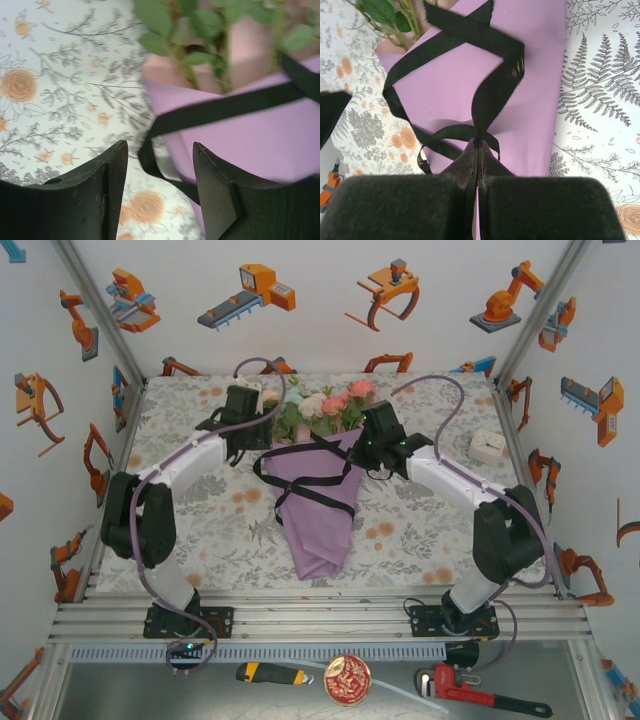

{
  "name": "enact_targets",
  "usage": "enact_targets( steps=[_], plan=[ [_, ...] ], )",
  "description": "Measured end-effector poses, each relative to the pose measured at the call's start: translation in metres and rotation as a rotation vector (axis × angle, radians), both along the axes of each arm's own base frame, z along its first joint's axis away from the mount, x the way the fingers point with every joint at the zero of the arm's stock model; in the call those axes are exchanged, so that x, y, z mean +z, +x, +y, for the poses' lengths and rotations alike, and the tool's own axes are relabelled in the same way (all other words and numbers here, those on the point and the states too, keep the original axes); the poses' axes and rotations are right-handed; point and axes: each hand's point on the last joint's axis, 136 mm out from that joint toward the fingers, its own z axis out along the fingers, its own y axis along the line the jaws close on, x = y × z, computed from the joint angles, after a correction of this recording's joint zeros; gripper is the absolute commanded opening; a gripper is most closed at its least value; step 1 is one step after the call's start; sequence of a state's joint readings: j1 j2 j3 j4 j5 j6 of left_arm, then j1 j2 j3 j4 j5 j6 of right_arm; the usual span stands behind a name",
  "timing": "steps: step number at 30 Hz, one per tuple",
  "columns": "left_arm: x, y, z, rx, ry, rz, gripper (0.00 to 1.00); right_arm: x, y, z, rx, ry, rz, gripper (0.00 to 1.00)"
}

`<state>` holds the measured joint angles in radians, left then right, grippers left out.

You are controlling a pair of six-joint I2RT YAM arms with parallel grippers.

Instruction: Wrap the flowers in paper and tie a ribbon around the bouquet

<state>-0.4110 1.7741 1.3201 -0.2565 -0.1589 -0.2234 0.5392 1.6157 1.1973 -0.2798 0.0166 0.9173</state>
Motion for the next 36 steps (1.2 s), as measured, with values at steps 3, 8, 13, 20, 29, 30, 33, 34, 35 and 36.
enact_targets(
  steps=[3, 8, 13, 20, 29, 30, 33, 34, 35, 36],
  plan=[
    [-0.036, 0.002, 0.008, -0.028, 0.019, 0.111, 0.57, 0.005, -0.001, 0.001, 0.006, 0.013, -0.011, 0.0],
    [-0.076, -0.008, -0.002, -0.108, 0.038, 0.243, 0.59, 0.002, -0.003, 0.005, 0.025, 0.025, 0.004, 0.0],
    [-0.087, -0.001, -0.002, -0.115, 0.044, 0.278, 0.42, -0.004, -0.004, 0.008, 0.038, 0.03, 0.023, 0.0],
    [-0.089, 0.0, 0.011, -0.075, 0.066, 0.283, 0.16, -0.008, -0.005, 0.009, 0.043, 0.03, 0.034, 0.0],
    [-0.072, -0.018, 0.065, 0.176, -0.076, 0.262, 0.15, -0.009, -0.005, 0.009, 0.048, 0.024, 0.034, 0.0],
    [-0.072, -0.025, 0.079, 0.24, -0.132, 0.26, 0.17, -0.011, -0.005, 0.008, 0.047, 0.018, 0.034, 0.0],
    [-0.082, -0.054, 0.13, 0.461, -0.293, 0.259, 0.29, -0.018, -0.008, 0.005, 0.046, -0.001, 0.046, 0.0],
    [-0.087, -0.062, 0.143, 0.519, -0.328, 0.263, 0.32, -0.02, -0.01, 0.004, 0.047, -0.007, 0.052, 0.0],
    [-0.094, -0.074, 0.156, 0.587, -0.37, 0.268, 0.34, -0.022, -0.011, 0.002, 0.048, -0.014, 0.056, 0.0],
    [-0.099, -0.084, 0.163, 0.633, -0.398, 0.276, 0.35, -0.023, -0.012, 0.001, 0.048, -0.019, 0.062, 0.0]
  ],
)
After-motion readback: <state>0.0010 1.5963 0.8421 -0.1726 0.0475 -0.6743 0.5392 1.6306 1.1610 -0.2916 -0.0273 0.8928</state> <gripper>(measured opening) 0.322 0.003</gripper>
